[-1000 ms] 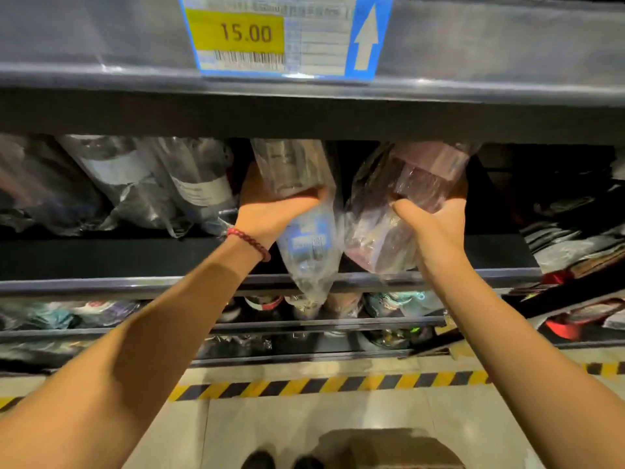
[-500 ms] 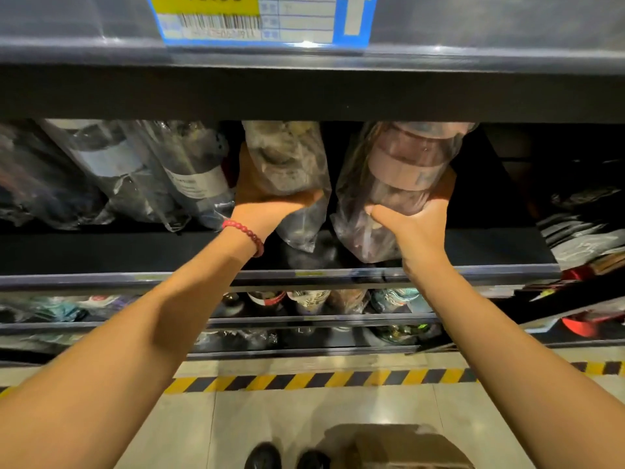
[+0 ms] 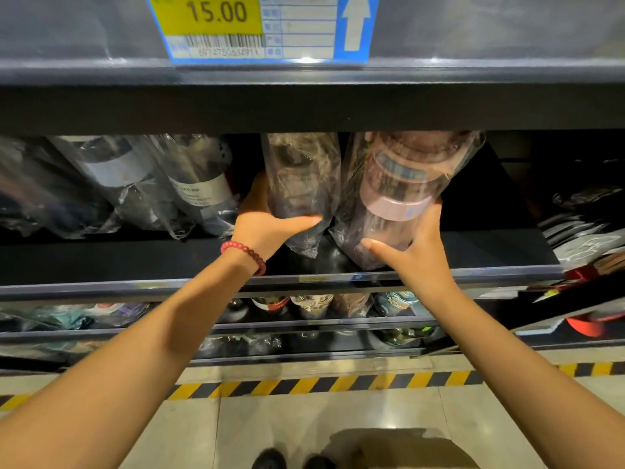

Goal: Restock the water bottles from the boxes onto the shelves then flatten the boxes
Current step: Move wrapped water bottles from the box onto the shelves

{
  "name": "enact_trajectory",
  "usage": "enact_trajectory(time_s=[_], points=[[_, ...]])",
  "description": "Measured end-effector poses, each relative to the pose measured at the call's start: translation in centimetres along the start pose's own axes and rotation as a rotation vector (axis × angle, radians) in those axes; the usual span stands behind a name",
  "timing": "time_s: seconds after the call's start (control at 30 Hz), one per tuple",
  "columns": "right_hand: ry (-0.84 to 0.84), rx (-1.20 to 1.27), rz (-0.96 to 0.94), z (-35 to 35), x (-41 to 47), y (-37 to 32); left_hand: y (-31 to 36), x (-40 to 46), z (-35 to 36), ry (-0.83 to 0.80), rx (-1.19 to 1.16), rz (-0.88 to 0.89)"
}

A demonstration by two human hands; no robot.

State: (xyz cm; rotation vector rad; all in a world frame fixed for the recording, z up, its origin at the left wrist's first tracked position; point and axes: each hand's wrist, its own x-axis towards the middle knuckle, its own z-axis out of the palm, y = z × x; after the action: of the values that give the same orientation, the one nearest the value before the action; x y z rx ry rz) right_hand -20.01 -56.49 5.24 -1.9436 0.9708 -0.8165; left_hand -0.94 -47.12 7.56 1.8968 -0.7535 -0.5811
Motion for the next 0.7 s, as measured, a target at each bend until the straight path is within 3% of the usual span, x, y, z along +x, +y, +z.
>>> enact_trajectory(time_s=[0.23, 0.5, 0.7], points=[[0.031, -0.182, 0.007, 0.5, -0.5, 0.6, -2.7, -0.3, 1.4, 0.072, 0.107, -0.058], [0.018, -0.185, 0.127, 1.8, 2.5, 0.8, -2.6, 1.3, 1.9, 0.1, -0.06, 0.011], [0.034, -0.131, 0.413, 2.5, 4.3, 1.9, -2.6, 3.0, 2.0, 0.11, 0.024, 0.044]])
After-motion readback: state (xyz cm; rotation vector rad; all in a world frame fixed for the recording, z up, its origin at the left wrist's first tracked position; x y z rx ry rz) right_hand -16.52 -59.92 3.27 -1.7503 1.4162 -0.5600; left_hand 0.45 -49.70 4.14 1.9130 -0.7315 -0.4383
